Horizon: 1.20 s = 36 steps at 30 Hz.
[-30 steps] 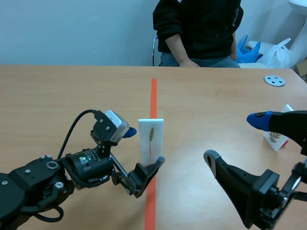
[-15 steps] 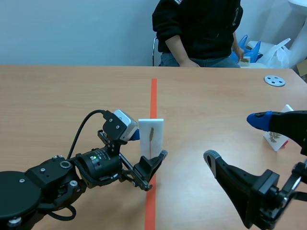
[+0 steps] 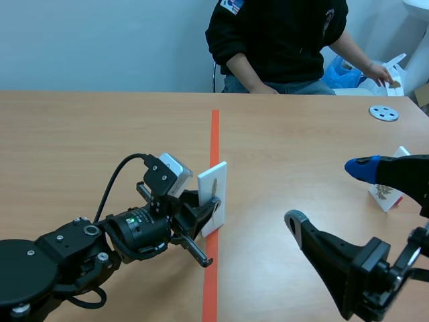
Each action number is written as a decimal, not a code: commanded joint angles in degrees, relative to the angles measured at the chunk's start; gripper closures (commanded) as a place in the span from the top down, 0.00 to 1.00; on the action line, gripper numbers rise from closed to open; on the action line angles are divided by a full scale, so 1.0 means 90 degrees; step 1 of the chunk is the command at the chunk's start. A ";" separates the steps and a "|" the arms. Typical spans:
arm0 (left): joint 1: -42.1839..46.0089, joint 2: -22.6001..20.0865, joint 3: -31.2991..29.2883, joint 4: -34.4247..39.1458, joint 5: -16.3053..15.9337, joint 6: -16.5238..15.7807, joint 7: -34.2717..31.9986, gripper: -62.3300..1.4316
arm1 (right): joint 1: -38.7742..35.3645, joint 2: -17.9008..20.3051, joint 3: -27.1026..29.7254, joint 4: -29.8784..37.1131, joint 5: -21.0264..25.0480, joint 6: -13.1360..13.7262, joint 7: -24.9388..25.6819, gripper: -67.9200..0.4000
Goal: Sort the leaf by its shape. The table is split by an orange tape line. A compound leaf with several leaflets goes to the left side, a simple leaf with one blade goes to the right side. Return to the home posture when a red brick is placed on the table.
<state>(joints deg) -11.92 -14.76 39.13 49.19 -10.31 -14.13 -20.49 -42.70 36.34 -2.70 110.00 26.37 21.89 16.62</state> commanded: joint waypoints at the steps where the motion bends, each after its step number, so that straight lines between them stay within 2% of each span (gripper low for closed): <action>1: -0.0046 -0.0005 -0.0046 0.0221 -0.0068 -0.0041 -0.0126 0.08 | 0.0102 0.0012 0.0092 0.0058 0.0068 -0.0002 0.0141 1.00; 6: 0.0058 -0.0134 -0.0131 0.0777 -0.0427 -0.0066 -0.0046 0.08 | 0.0102 0.0015 0.0092 0.0058 0.0068 -0.0002 0.0138 1.00; 11: 0.0107 -0.0347 -0.0376 0.1234 -0.0452 -0.0041 0.0284 0.08 | 0.0102 0.0012 0.0092 0.0058 0.0068 -0.0002 0.0138 1.00; 13: 0.0107 -0.0483 -0.0512 0.1251 -0.0527 -0.0041 0.0386 0.08 | 0.0102 0.0012 0.0092 0.0058 0.0068 -0.0002 0.0138 1.00; 16: 0.0112 -0.0712 -0.0801 0.1248 -0.1052 -0.0041 0.0627 0.08 | 0.0102 0.0012 0.0092 0.0058 0.0068 -0.0002 0.0141 1.00; 19: 0.0126 -0.0957 -0.1222 0.1239 -0.1345 -0.0039 0.0770 0.08 | 0.0102 -0.0058 0.0092 0.0058 0.0066 -0.0002 0.0136 1.00; 24: 0.0129 -0.1372 -0.1945 0.1197 -0.1620 -0.0041 0.0928 0.09 | 0.0102 -0.0223 0.0090 0.0058 0.0066 0.0000 0.0117 1.00; 29: 0.0126 -0.1656 -0.2504 0.1049 -0.1727 -0.0034 0.0920 0.09 | 0.0102 -0.0270 0.0092 0.0058 0.0066 -0.0002 0.0117 1.00; 36: 0.0121 -0.1770 -0.2929 0.0578 -0.2382 0.0760 0.0794 0.09 | 0.0102 -0.0270 0.0092 0.0058 0.0066 -0.0002 0.0114 1.00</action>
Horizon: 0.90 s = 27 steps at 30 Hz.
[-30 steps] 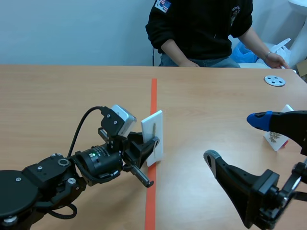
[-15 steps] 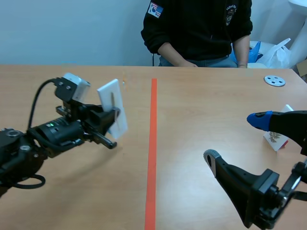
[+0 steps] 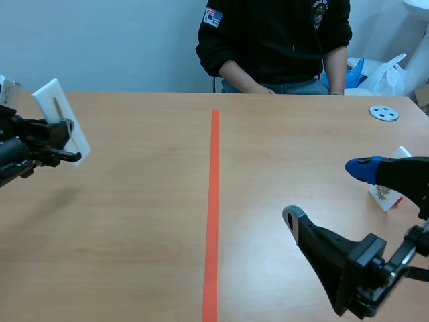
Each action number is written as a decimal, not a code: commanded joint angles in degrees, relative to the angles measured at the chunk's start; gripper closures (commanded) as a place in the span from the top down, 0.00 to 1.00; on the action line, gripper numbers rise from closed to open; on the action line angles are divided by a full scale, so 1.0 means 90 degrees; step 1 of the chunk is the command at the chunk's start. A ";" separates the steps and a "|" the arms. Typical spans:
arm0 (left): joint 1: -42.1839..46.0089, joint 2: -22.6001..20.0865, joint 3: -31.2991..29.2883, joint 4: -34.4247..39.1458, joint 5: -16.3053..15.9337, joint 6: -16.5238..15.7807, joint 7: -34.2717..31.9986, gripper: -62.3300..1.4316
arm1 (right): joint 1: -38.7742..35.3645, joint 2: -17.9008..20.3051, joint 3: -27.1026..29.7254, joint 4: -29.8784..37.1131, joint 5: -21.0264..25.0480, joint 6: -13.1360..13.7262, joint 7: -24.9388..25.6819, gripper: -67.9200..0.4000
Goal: Sort the leaf by its shape. The table is split by an orange tape line. A compound leaf with several leaflets goes to the left side, a simple leaf with one blade goes to the right side. Return to the home posture when a red brick is placed on the table.
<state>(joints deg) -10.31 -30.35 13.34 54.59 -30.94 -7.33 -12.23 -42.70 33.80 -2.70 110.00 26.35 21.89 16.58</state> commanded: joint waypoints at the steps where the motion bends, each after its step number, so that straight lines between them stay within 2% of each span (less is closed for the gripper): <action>1: -0.0058 -0.0039 -0.0087 -0.0131 -0.0199 0.0078 -0.0175 0.09 | 0.0102 0.0012 0.0092 0.0058 0.0068 -0.0002 0.0119 1.00; 6: -0.0097 -0.0032 -0.0092 -0.0733 -0.0447 0.0090 -0.0454 0.09 | 0.0102 0.0015 0.0092 0.0058 0.0068 -0.0002 0.0119 1.00; 15: -0.0291 0.0032 -0.0092 -0.1498 -0.0447 0.0085 -0.1003 0.09 | 0.0104 0.0015 0.0092 0.0058 0.0070 0.0000 0.0121 1.00; 21: -0.0359 0.0092 -0.0051 -0.1875 -0.0449 0.0085 -0.1047 0.09 | 0.0104 0.0017 0.0092 0.0058 0.0070 0.0000 0.0119 1.00; 24: -0.0357 0.0102 -0.0046 -0.2006 -0.0449 0.0085 -0.1054 0.16 | 0.0104 0.0017 0.0092 0.0058 0.0070 0.0002 0.0095 1.00; 27: -0.0355 0.0102 -0.0046 -0.2025 -0.0447 0.0083 -0.1149 0.17 | 0.0102 0.0017 0.0092 0.0058 0.0070 0.0002 0.0092 1.00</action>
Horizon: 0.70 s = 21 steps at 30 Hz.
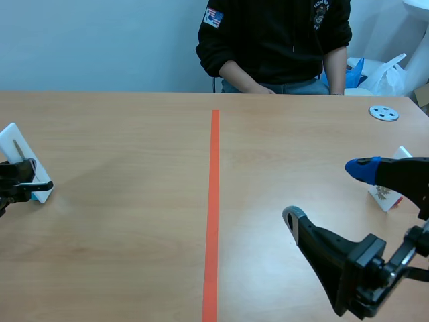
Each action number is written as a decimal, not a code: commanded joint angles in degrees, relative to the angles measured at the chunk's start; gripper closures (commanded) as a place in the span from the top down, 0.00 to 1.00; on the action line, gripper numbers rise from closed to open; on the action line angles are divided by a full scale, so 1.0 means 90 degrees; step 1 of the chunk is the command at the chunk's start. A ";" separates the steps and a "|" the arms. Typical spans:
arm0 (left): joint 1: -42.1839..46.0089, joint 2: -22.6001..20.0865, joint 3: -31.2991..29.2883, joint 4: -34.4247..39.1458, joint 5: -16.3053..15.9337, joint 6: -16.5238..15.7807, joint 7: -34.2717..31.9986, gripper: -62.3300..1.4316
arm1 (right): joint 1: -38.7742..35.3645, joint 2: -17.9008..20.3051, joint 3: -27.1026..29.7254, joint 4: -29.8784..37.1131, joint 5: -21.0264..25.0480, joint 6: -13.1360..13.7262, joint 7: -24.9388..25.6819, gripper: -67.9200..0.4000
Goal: Sort the leaf by its shape. The table is split by an orange tape line. A compound leaf with several leaflets goes to the left side, a simple leaf with one blade goes to the right side. Return to the home posture when a red brick is placed on the table.
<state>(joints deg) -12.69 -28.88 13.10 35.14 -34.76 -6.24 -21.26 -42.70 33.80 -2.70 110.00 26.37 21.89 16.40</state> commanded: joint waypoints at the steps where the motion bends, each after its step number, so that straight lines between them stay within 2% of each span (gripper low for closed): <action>1: -0.0090 -0.0061 -0.0019 0.0138 -0.0022 -0.0039 -0.0158 0.17 | 0.0102 0.0017 0.0092 0.0058 0.0068 0.0002 0.0112 1.00; 3: -0.0090 -0.0061 -0.0019 0.0138 -0.0022 -0.0058 -0.0165 0.24 | 0.0102 0.0017 0.0092 0.0058 0.0068 0.0002 0.0090 1.00; 7: -0.0087 -0.0073 -0.0019 0.0138 -0.0022 -0.0058 -0.0165 0.56 | 0.0102 0.0017 0.0092 0.0058 0.0068 0.0002 0.0085 1.00; 14: -0.0070 -0.0165 -0.0019 0.0170 -0.0022 -0.0126 -0.0396 0.88 | 0.0102 0.0017 0.0092 0.0058 0.0068 0.0002 0.0085 1.00; 16: -0.0015 -0.0248 -0.0019 0.0243 -0.0022 -0.0151 -0.0374 0.94 | 0.0102 0.0017 0.0092 0.0058 0.0068 0.0002 0.0075 1.00; 18: 0.0124 -0.0376 -0.0019 0.0401 -0.0022 -0.0323 -0.0367 0.98 | 0.0102 0.0017 0.0092 0.0058 0.0068 0.0002 0.0068 1.00; 21: 0.0457 -0.0619 -0.0019 0.0806 -0.0022 -0.0578 -0.0301 1.00 | 0.0102 0.0017 0.0092 0.0058 0.0068 0.0002 0.0068 1.00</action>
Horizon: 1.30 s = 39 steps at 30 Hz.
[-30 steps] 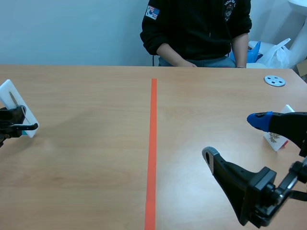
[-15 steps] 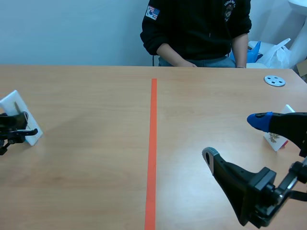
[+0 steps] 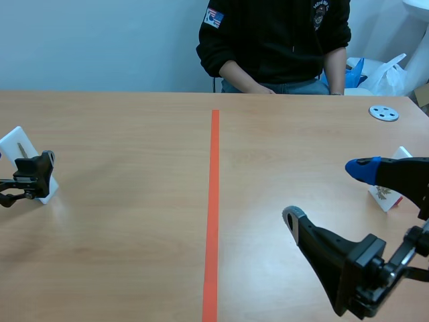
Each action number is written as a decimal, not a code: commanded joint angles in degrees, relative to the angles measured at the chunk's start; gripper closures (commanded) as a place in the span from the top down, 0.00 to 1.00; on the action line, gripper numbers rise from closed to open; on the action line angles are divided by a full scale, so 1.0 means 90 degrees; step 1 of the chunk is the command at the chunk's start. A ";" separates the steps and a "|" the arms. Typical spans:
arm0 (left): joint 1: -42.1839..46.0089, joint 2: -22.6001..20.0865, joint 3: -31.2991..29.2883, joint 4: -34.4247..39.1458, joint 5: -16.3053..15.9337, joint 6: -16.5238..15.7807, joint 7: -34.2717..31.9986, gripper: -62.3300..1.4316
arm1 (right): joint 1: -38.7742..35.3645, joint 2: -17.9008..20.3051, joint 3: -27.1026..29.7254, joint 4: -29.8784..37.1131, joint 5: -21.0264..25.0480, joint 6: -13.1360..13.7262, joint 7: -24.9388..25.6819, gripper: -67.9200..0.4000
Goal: Sort the leaf by its shape. The table is split by an orange tape line. A compound leaf with several leaflets goes to the left side, a simple leaf with one blade goes to the right side. Return to the home posture when a red brick is placed on the table.
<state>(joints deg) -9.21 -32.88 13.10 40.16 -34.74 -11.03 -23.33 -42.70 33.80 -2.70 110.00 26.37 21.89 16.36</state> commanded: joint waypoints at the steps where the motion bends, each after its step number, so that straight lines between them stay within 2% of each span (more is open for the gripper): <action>1: 0.0209 -0.0267 -0.0027 0.0423 -0.0027 -0.0085 -0.0049 1.00 | 0.0102 0.0017 0.0092 0.0058 0.0068 0.0002 0.0073 1.00; 7: 0.1297 -0.0702 -0.0262 0.1375 -0.0075 -0.0197 0.0104 1.00 | 0.0102 0.0015 0.0092 0.0058 0.0070 0.0000 0.0073 1.00; 13: 0.2599 -0.0743 -0.0673 0.2079 -0.0073 -0.0202 0.0085 1.00 | 0.0102 0.0017 0.0102 0.0058 0.0070 0.0000 0.0075 1.00; 18: 0.3597 -0.0736 -0.0697 0.3058 0.0032 -0.0199 0.0046 1.00 | 0.0102 0.0017 0.0236 0.0058 0.0068 0.0000 0.0075 1.00; 20: 0.3939 -0.0682 -0.0699 0.3514 0.0104 -0.0197 0.0049 1.00 | 0.0102 0.0017 0.0338 0.0058 0.0070 0.0000 0.0073 1.00; 26: 0.4653 -0.0313 -0.0699 0.4809 0.0656 -0.0049 0.0243 1.00 | 0.0100 0.0017 0.0522 0.0058 0.0097 0.0000 0.0073 1.00; 32: 0.5066 -0.0012 -0.0697 0.5872 0.0656 -0.0002 0.0964 1.00 | 0.0085 0.0015 0.0520 0.0056 0.0119 -0.0002 0.0070 1.00; 39: 0.5146 0.0107 -0.0673 0.6365 0.0675 0.0100 0.1200 1.00 | 0.0085 0.0010 0.0520 0.0046 0.0121 -0.0005 0.0058 1.00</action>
<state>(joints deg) 37.30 -31.88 6.98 96.95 -28.51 -10.48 -11.79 -42.70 33.80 1.54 109.97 26.59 21.87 16.34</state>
